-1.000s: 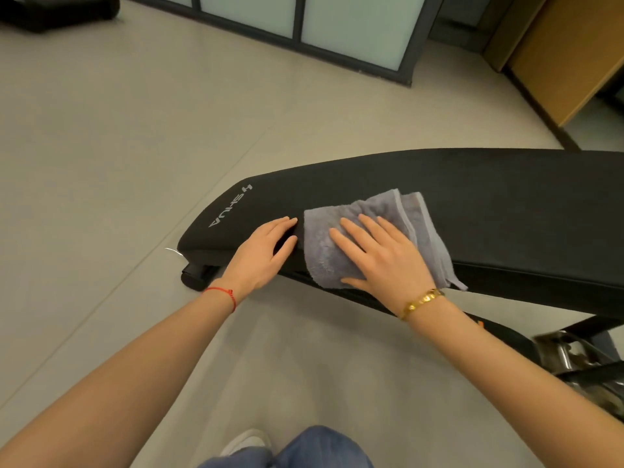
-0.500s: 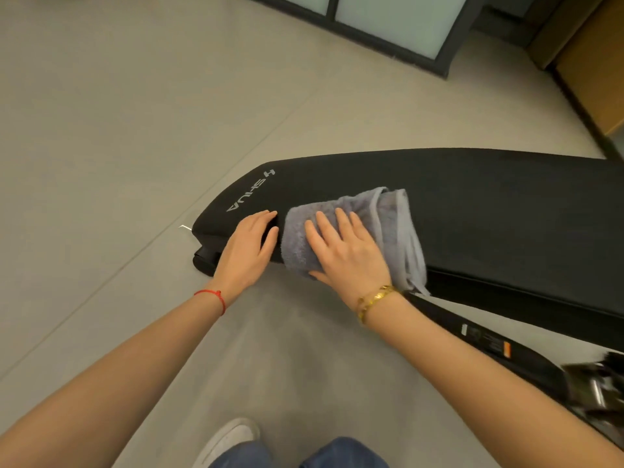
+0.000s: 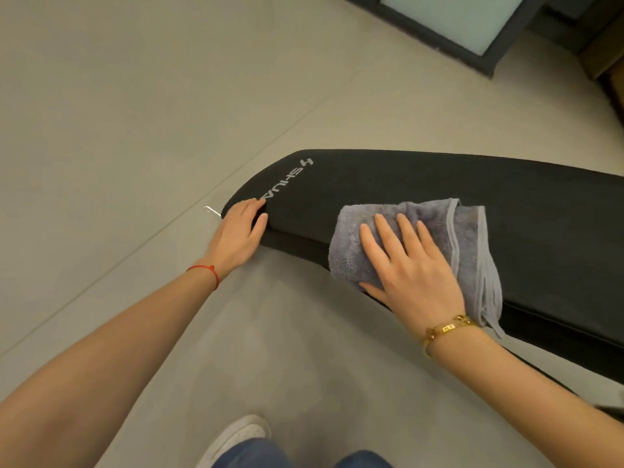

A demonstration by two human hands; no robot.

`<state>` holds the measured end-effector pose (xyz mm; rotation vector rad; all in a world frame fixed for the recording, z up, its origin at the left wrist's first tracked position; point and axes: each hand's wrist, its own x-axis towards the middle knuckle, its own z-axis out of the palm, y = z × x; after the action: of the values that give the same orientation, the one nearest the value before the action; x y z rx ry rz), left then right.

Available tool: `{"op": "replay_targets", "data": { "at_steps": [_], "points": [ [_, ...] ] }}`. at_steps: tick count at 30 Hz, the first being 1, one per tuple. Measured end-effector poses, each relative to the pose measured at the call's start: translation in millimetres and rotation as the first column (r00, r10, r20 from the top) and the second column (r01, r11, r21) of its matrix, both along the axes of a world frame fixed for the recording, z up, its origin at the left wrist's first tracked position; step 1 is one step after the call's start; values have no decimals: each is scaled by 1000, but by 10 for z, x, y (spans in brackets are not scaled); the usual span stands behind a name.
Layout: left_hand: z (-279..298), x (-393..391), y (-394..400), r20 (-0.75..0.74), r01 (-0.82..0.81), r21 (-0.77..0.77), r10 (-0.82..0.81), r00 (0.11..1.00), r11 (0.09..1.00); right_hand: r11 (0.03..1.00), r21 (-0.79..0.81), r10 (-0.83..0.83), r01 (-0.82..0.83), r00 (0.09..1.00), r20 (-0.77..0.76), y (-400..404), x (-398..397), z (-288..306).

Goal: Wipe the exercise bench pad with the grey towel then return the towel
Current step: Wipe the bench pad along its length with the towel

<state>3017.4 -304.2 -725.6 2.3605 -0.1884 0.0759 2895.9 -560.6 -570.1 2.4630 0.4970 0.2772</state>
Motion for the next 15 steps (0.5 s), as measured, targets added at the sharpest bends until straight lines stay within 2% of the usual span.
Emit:
{"op": "replay_targets", "data": {
  "at_steps": [8, 12, 15],
  "points": [
    [-309, 148, 315, -41, -54, -16, 53, 998, 998, 997, -44, 55, -56, 998, -24, 959, 757, -841],
    [-316, 143, 396, -15, 2, -110, -4, 1000, 994, 999, -31, 30, -34, 994, -106, 1506, 1106, -1131],
    [-337, 111, 471, -44, 3, -122, -9, 999, 992, 1000, 21, 18, -14, 979, -202, 1540, 1149, -1087]
  ]
}}
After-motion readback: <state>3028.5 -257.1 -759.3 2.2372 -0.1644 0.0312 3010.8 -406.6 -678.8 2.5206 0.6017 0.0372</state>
